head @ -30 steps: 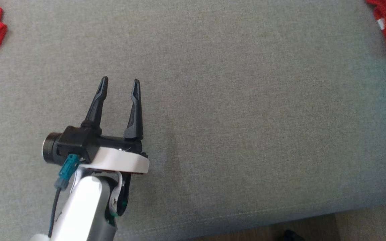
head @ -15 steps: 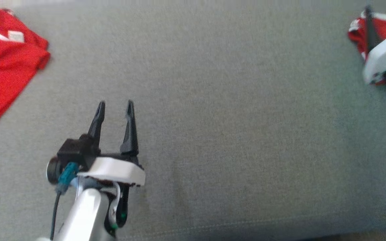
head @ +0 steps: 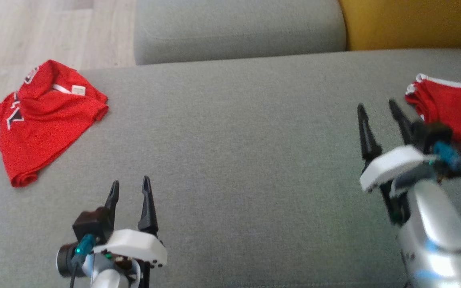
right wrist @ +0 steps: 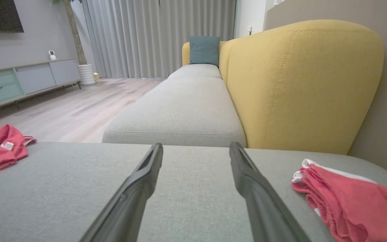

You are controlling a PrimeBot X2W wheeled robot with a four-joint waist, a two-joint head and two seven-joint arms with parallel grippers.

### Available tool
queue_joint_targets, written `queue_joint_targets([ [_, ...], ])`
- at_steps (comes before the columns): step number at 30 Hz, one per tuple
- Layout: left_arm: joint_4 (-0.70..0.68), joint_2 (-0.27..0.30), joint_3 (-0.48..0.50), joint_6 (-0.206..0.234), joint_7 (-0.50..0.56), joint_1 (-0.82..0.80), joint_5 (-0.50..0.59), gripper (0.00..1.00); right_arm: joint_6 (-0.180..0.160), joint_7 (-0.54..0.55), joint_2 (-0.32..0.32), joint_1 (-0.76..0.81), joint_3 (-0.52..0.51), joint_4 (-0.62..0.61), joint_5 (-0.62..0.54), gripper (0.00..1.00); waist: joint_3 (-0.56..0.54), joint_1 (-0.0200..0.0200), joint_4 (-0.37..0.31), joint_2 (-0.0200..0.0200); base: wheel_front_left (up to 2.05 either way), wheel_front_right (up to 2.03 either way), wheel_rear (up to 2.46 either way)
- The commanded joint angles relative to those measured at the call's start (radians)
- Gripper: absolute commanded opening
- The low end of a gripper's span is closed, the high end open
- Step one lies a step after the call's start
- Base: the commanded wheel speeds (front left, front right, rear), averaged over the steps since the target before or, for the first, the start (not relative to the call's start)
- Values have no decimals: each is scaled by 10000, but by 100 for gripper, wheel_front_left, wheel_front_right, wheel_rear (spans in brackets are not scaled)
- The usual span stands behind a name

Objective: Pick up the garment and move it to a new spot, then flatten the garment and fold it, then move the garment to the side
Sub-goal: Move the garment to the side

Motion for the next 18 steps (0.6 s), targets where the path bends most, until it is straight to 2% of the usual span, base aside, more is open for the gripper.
queue_joint_targets([
  [1, -254, -17, 431, 58, -121, -263, -2, 100, -7, -184, 249, 105, 32, -673, -89, 100, -212, 1, 191, -1, 0, 0, 0],
  [5, -155, -26, 543, 18, -121, 28, 22, 100, -7, -264, 546, 1333, -213, -1677, -284, 100, -331, 1, 270, -1, 0, 0, 0],
  [9, -167, -33, 558, -85, -121, 297, 162, 100, -7, -316, 601, 2447, -262, -2575, 108, 100, -418, 1, 357, -1, 0, 0, 0],
  [18, -390, -47, 568, -200, -122, 648, 354, 100, -7, -429, 607, 3905, -43, -3722, 656, 100, -468, 1, 447, -1, 0, 0, 0],
])
